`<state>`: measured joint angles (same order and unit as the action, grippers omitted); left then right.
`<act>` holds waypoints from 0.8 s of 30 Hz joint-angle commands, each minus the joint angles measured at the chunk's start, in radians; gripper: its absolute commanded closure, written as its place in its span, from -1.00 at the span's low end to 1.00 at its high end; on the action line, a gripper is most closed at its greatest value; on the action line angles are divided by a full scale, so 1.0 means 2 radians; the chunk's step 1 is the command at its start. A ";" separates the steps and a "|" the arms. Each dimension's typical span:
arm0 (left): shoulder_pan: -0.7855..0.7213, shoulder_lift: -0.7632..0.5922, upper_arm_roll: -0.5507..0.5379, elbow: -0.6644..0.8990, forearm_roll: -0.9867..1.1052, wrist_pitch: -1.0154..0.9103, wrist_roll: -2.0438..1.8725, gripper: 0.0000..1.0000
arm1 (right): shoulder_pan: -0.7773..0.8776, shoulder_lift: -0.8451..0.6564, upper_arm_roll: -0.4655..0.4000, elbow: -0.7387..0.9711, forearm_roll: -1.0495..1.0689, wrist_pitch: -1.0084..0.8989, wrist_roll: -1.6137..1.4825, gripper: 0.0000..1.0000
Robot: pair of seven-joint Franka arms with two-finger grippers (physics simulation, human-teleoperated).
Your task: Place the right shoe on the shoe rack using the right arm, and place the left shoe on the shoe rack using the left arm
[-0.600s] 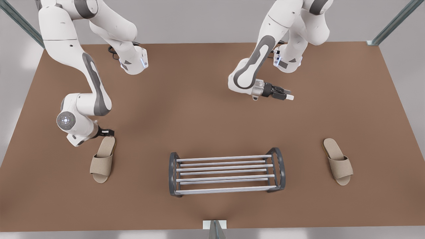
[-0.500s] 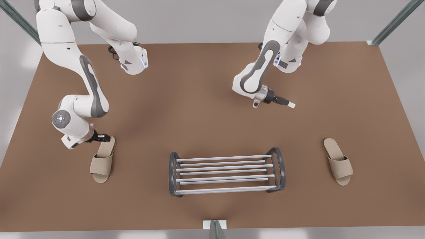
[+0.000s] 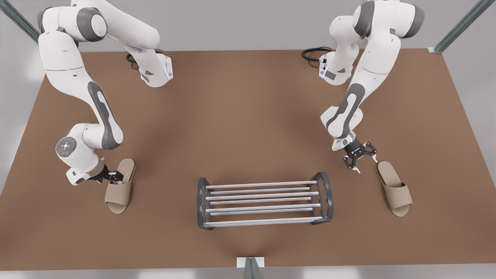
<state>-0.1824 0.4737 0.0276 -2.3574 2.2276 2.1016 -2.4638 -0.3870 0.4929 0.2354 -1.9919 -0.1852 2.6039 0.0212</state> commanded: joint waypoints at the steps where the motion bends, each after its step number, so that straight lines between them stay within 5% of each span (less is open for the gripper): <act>1: 0.029 0.013 0.000 0.011 0.099 0.045 -0.686 -1.00 | -0.004 0.001 0.000 -0.019 0.001 0.040 -0.021 -1.00; 14: 0.093 0.035 0.004 0.098 0.273 0.048 -0.653 -1.00 | -0.008 0.042 0.000 -0.013 -0.001 0.122 -0.050 -1.00; 24: 0.113 0.079 0.003 0.145 0.294 0.066 -0.627 -1.00 | -0.009 0.056 0.000 0.006 -0.002 0.126 -0.053 -1.00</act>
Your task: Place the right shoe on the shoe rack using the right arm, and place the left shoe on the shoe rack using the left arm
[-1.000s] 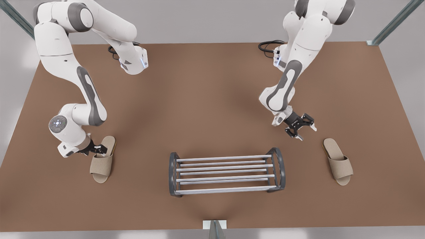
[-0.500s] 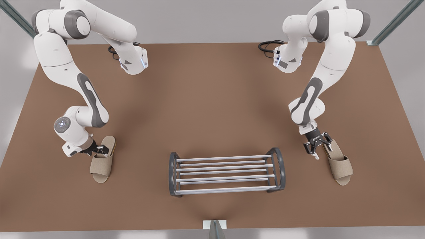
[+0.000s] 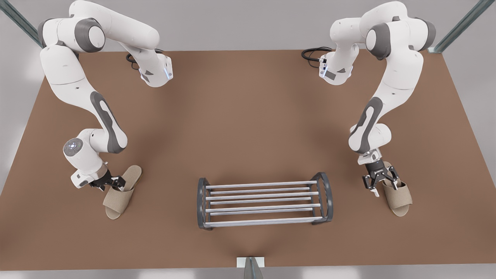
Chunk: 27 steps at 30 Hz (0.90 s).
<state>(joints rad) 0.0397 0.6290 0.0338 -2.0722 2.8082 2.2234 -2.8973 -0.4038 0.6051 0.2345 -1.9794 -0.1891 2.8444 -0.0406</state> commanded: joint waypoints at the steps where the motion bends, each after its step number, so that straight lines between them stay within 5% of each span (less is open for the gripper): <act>1: 0.002 0.001 0.000 0.002 0.003 0.005 -0.411 -1.00 | -0.001 0.000 0.000 -0.001 0.000 0.006 -0.022 -1.00; 9: 0.015 -0.003 0.001 -0.011 0.003 0.002 -0.412 -1.00 | -0.004 0.007 0.000 0.003 0.000 0.018 -0.027 -1.00; 14: 0.012 -0.017 0.000 -0.021 0.003 0.002 -0.412 -1.00 | -0.006 0.007 0.000 0.003 0.000 0.018 -0.029 -0.27; 19: 0.016 -0.039 0.002 -0.053 0.003 0.000 -0.413 -1.00 | -0.005 0.007 0.001 0.009 0.001 0.018 -0.032 0.05; 23: 0.014 -0.032 0.021 -0.062 0.003 -0.001 -0.413 -1.00 | -0.004 0.007 0.001 0.010 0.001 0.018 -0.035 0.57; 27: 0.015 -0.020 0.021 -0.055 0.004 -0.002 -0.413 -1.00 | -0.004 0.003 0.001 0.009 0.001 0.017 -0.056 0.57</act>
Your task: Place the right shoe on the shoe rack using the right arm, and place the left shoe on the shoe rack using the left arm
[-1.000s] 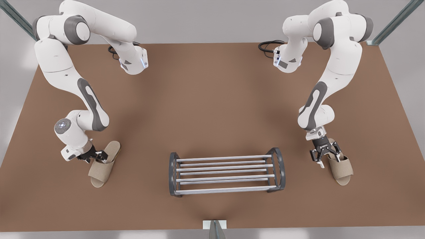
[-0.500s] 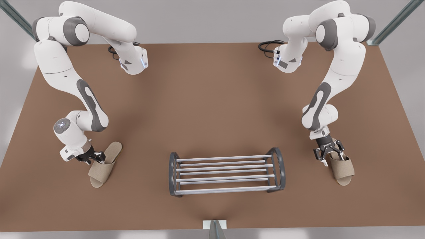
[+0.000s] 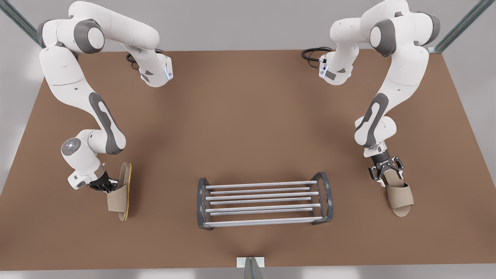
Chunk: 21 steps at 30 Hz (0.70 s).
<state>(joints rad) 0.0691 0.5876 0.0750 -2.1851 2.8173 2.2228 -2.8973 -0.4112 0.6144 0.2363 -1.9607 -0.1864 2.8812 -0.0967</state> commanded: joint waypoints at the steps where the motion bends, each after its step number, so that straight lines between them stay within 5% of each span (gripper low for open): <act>1: 0.000 0.007 0.000 0.006 0.000 -0.002 -0.413 -1.00 | 0.001 -0.002 0.000 0.000 0.000 -0.001 -0.028 0.57; 10: 0.001 0.047 -0.001 0.058 0.013 0.005 -0.412 -1.00 | -0.013 -0.155 0.070 0.013 0.000 -0.093 -0.029 0.57; 13: 0.002 0.057 -0.001 0.073 0.013 0.011 -0.412 -1.00 | -0.003 -0.185 0.086 0.101 0.007 -0.268 -0.021 0.57; 17: 0.002 0.062 -0.001 0.087 0.014 0.021 -0.413 -1.00 | -0.001 -0.183 0.163 0.187 0.011 -0.346 0.048 0.57; 21: 0.004 0.074 -0.001 0.112 0.023 0.038 -0.412 -1.00 | 0.115 -0.177 0.167 0.238 0.003 -0.407 0.250 0.57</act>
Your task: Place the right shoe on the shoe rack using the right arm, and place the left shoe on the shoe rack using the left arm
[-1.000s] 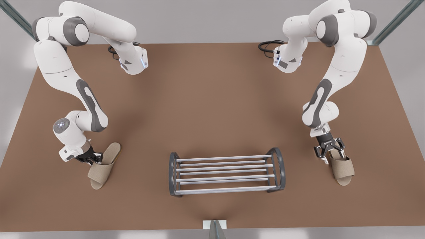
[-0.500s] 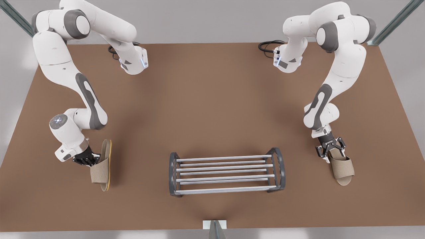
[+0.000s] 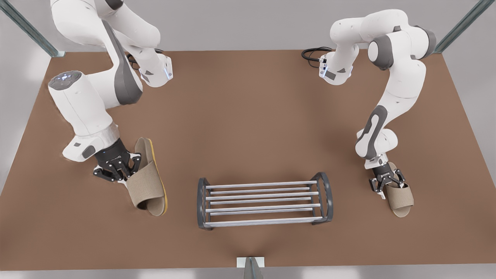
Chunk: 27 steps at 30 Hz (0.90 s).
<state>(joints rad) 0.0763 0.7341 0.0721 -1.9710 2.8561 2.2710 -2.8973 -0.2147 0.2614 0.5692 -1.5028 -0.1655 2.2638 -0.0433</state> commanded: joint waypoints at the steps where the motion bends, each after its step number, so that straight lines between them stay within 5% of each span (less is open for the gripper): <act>1: 0.000 0.003 0.000 0.005 0.003 0.015 -0.412 -1.00 | 0.039 0.006 -0.002 0.014 -0.013 -0.099 0.257 0.57; 3: 0.006 0.003 0.000 0.006 0.012 0.018 -0.412 -0.99 | 0.090 0.044 -0.015 0.066 -0.046 -0.122 0.331 0.57; 4: 0.006 0.003 0.000 0.009 0.012 0.021 -0.412 -0.93 | 0.152 0.058 -0.072 0.095 -0.048 -0.129 0.343 0.57; 7: 0.006 0.002 0.000 0.009 0.012 0.022 -0.411 -0.20 | 0.285 0.110 -0.200 0.181 -0.046 -0.156 0.424 0.57; 8: 0.006 -0.003 0.001 0.009 0.015 0.023 -0.411 -0.18 | 0.304 0.125 -0.210 0.195 -0.046 -0.157 0.457 0.57; 10: 0.003 -0.011 0.001 0.009 0.015 0.033 -0.408 -0.02 | 0.393 0.170 -0.307 0.247 -0.045 -0.166 0.486 0.57; 14: 0.002 -0.011 0.001 0.009 0.023 0.033 -0.407 0.57 | 0.465 0.219 -0.379 0.290 -0.045 -0.168 0.536 0.57; 18: -0.003 -0.037 -0.002 0.006 0.032 0.039 -0.414 0.57 | 0.499 0.250 -0.420 0.306 -0.045 -0.162 0.553 0.57; 24: -0.003 -0.215 -0.072 0.011 0.007 0.205 -0.438 0.57 | 0.561 0.290 -0.499 0.306 -0.047 -0.120 0.570 0.57; 27: -0.009 -0.281 -0.114 0.023 -0.038 0.244 -0.434 0.57 | 0.568 0.305 -0.497 0.303 -0.092 -0.092 0.569 0.57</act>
<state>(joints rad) 0.0563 0.2051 -0.1354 -1.9287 2.8264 2.6007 -2.8973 0.9166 0.8663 -0.4223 -0.8971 -0.2893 2.0230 0.7582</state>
